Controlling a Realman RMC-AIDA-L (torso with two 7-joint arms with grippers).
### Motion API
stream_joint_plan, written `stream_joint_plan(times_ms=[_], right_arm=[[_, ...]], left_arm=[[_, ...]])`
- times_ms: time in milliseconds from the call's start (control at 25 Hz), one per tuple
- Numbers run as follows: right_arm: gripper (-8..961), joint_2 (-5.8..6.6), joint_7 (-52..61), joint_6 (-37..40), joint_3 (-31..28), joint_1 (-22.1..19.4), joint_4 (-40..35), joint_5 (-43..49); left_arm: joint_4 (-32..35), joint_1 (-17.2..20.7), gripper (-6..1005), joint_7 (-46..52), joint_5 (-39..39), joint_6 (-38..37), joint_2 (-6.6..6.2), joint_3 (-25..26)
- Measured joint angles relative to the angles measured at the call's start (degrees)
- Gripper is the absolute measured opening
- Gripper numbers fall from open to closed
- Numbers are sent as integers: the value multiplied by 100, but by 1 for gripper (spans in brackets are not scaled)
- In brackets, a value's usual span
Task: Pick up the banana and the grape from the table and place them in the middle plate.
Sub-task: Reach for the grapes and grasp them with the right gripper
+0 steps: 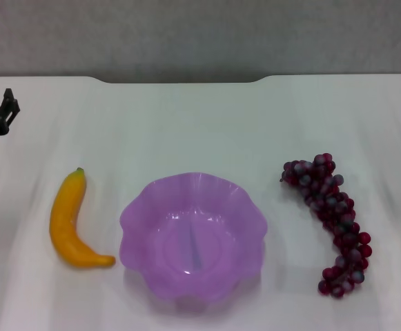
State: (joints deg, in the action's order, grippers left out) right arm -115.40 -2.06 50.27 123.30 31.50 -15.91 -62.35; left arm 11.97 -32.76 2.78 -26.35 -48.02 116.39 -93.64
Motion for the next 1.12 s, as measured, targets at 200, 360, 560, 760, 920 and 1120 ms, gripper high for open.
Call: stream_joint_plan(times_ms=[200, 360, 560, 760, 920, 1120], right_arm=[[892, 0, -44, 0, 3, 17, 71, -3], [892, -3, -70, 37, 24, -9, 73, 26], [893, -6, -212, 53, 28, -19, 58, 41], [893, -7, -155, 71, -48, -23, 22, -90], [894, -9, -142, 35, -64, -27, -1, -217], [893, 2, -137, 12, 35, -11, 14, -94]], left_arm=[[12, 11, 879, -315, 47, -85, -8, -8], [13, 60, 880, -291, 12, -239, 2, 24], [14, 43, 881, -267, 1, -81, 6, 37], [33, 20, 882, -211, -1, 44, 1, 38], [34, 8, 884, -330, 43, 154, -5, 8], [53, -2, 885, -299, 57, 142, -1, -27]])
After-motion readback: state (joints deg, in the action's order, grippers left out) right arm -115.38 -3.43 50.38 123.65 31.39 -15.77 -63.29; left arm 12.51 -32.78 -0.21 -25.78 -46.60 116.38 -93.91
